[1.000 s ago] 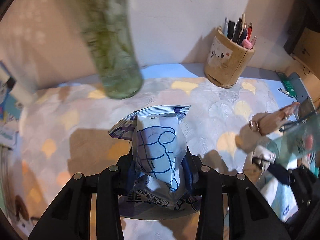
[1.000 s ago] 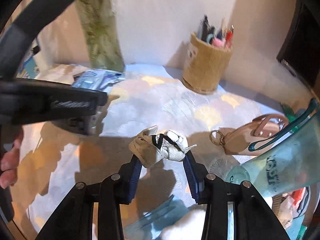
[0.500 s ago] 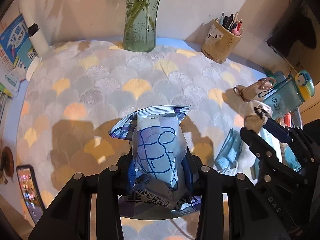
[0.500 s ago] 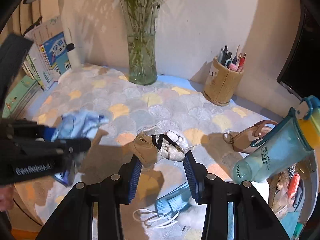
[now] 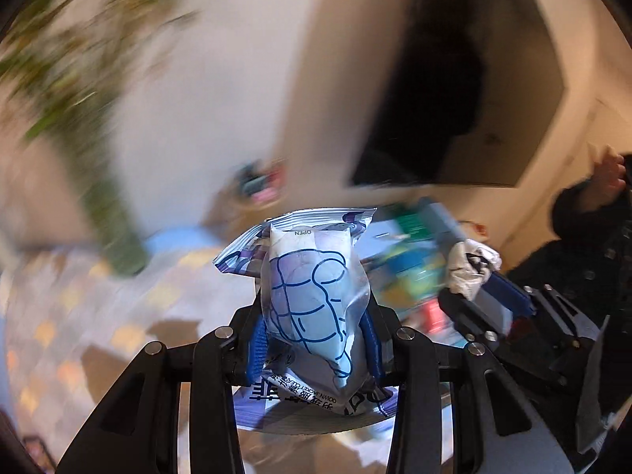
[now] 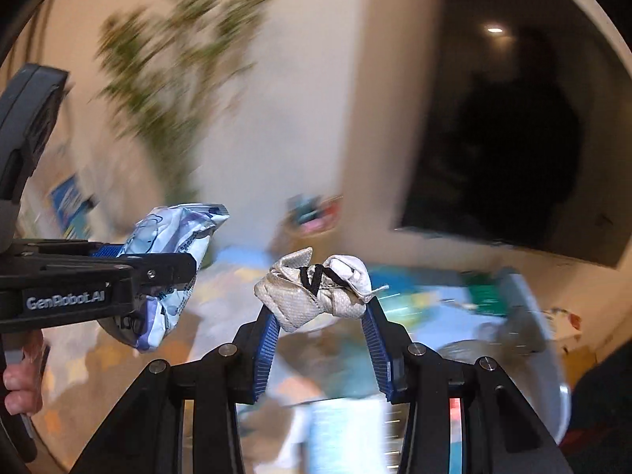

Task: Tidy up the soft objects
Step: 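Carry the snack bag and beige shoe item toward the glass plate, then open both tools to drop the snack bag and shoe item onto the plate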

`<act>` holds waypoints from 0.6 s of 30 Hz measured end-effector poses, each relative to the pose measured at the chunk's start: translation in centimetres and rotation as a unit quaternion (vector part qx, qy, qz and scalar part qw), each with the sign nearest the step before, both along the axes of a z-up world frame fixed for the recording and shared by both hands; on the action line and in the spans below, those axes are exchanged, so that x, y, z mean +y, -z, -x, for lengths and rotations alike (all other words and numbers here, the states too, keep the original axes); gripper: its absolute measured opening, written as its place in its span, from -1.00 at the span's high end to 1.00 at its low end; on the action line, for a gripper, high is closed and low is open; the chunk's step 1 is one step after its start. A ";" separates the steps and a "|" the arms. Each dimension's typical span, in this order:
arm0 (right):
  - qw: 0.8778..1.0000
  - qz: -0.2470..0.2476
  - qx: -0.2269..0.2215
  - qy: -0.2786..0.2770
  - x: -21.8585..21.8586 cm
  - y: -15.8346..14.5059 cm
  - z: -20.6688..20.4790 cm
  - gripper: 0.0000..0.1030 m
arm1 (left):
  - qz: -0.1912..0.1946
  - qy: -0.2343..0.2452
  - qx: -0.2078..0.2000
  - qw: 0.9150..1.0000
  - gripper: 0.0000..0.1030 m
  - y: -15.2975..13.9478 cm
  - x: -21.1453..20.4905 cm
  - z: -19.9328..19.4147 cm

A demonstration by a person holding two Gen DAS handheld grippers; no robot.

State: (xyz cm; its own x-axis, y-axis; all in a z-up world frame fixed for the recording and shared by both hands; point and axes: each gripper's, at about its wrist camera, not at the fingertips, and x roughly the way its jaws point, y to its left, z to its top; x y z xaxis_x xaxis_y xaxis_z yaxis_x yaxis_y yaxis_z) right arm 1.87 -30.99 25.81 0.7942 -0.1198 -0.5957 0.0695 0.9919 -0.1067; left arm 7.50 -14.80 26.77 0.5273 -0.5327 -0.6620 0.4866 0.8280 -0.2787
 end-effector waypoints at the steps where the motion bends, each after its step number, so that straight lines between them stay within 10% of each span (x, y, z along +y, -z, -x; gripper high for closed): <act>1: 1.000 0.005 -0.004 0.014 -1.4 -0.4 0.4 0.19 | 0.007 0.015 -0.005 1.000 0.28 -0.5 -1.5 0.1; 8: 0.993 0.006 0.012 0.121 -12.1 -0.5 3.4 0.19 | 0.019 0.131 0.007 0.991 0.27 -0.5 -13.0 2.0; 18: 0.982 -0.017 0.086 0.169 -19.5 4.0 5.9 0.19 | -0.022 0.179 0.146 0.973 0.27 9.0 -22.0 3.2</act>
